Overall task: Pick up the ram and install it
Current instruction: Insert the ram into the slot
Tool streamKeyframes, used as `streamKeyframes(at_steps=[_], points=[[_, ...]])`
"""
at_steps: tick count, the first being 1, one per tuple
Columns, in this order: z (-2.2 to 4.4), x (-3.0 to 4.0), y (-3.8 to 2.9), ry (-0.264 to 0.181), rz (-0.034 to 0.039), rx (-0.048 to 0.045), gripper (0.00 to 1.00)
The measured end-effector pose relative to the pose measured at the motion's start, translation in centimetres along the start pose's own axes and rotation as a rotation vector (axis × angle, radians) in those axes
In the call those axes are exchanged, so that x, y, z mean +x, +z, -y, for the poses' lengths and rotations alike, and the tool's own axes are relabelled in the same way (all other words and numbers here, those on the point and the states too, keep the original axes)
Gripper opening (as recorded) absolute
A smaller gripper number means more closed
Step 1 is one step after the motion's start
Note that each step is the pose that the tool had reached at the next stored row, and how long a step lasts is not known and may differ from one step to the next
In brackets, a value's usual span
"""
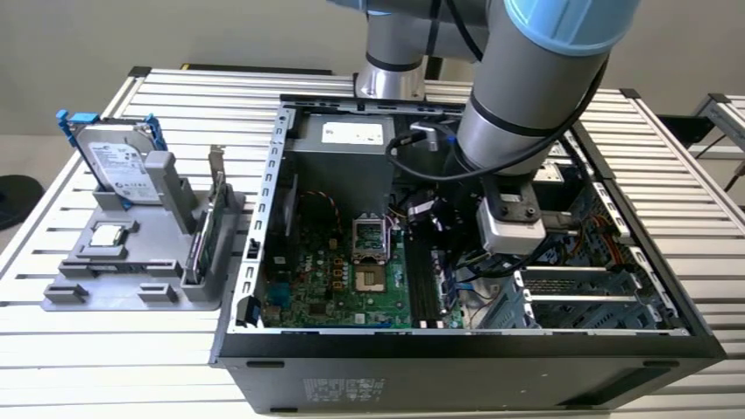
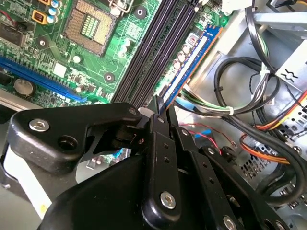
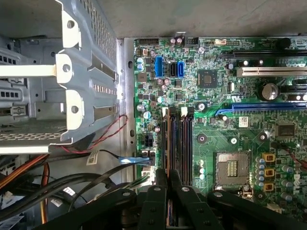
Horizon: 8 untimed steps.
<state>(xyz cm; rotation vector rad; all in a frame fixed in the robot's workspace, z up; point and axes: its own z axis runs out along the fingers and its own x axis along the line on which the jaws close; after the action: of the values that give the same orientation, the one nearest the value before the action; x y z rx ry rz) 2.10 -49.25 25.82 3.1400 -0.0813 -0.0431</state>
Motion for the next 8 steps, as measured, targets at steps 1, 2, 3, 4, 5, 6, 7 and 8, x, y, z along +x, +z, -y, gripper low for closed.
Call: streamKeyframes(at_steps=[1,2,3,4,5,6,7,8], points=[[0.01,0.00,0.06,0.000,0.0000,0.0001,0.00],[0.02,0.01,0.13,0.000,0.0000,0.0000,0.00],[0.03,0.01,0.20,0.000,0.0002,0.0003,0.00],[0.04,0.01,0.29,0.000,0.0002,0.0009,0.00],[0.05,0.00,0.34,0.000,0.0004,0.0011,0.00],[0.07,0.00,0.35,0.000,0.0006,0.0010,0.00],[0.07,0.00,0.35,0.000,0.0008,0.0009,0.00],[0.07,0.00,0.35,0.000,0.0009,0.0009,0.00]])
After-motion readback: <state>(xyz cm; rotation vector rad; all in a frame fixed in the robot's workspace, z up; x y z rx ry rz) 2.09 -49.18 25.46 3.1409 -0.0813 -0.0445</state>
